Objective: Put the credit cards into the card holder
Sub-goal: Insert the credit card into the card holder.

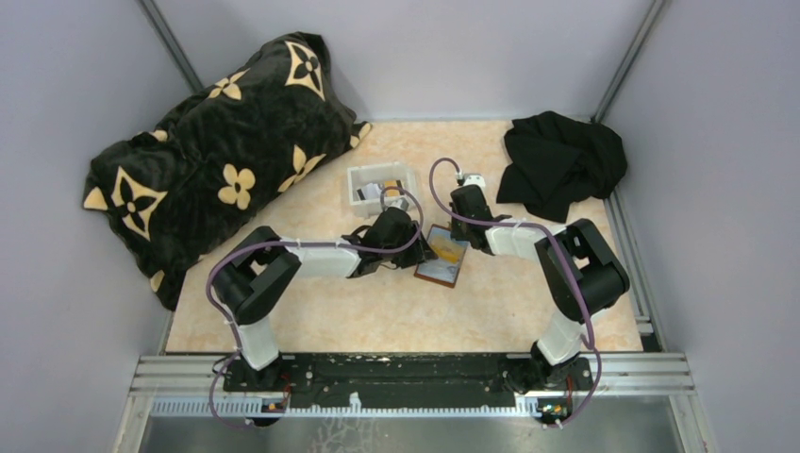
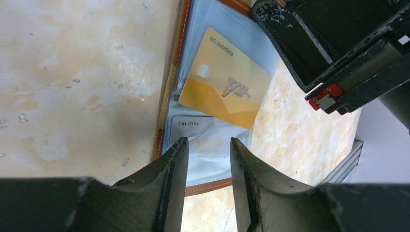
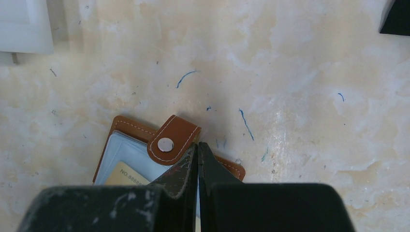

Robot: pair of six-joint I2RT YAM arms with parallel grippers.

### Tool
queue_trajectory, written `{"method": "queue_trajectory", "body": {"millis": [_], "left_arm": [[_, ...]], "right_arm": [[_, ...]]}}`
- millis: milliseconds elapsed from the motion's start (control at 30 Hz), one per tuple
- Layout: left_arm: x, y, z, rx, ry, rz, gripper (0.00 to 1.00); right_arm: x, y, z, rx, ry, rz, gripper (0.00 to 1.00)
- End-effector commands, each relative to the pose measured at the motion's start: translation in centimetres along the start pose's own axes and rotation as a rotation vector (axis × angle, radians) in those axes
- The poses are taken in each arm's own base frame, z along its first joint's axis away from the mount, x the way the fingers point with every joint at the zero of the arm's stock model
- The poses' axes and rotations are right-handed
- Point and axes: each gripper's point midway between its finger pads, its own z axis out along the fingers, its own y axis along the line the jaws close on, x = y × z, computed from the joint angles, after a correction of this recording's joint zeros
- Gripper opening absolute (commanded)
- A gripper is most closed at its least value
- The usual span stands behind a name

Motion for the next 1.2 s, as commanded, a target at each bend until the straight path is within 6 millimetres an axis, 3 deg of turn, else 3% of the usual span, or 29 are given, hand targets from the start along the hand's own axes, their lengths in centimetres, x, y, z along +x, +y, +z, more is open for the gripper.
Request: {"method": "queue_trajectory", "body": {"millis": [0, 167, 333, 433, 600, 667, 933, 1167], "left_arm": [[-1.1, -0.6, -0.5, 0.035, -0.070, 0.080, 0.45], [-2.2, -3.0, -1.7, 0.103, -0.130, 0.138, 0.44], [-1.1, -3.8, -2.4, 0.137, -0.123, 0.202, 0.40], [0.2, -3.3, -2.1, 0.113, -0.088, 0.229, 0.32], [2.0, -1.9, -1.9, 0.043, -0.064, 0.252, 0.06], [2.3, -1.5, -1.8, 0.006, -0.069, 0.267, 0.00], [2.8, 0.8, -0.4, -0.156, -0.059, 0.323, 0.00], [1.9, 0.5, 0.9, -0.175, -0.096, 0.339, 0.00]], "right_arm": [[6.5, -1.6, 0.5, 0.040, 0.207, -0.040, 0.00], [6.6, -1.7, 0.5, 0.042, 0.208, -0.041, 0.00], [6.7, -1.6, 0.7, 0.039, 0.210, -0.039, 0.00], [6.6, -1.6, 0.6, 0.039, 0.209, -0.039, 0.00], [6.5, -1.7, 0.5, 0.043, 0.206, -0.041, 0.00], [6.5, -1.6, 0.5, 0.042, 0.207, -0.040, 0.00], [6.5, -1.6, 0.4, 0.038, 0.206, -0.040, 0.00], [6.7, -1.6, 0.4, 0.035, 0.210, -0.040, 0.00]]}}
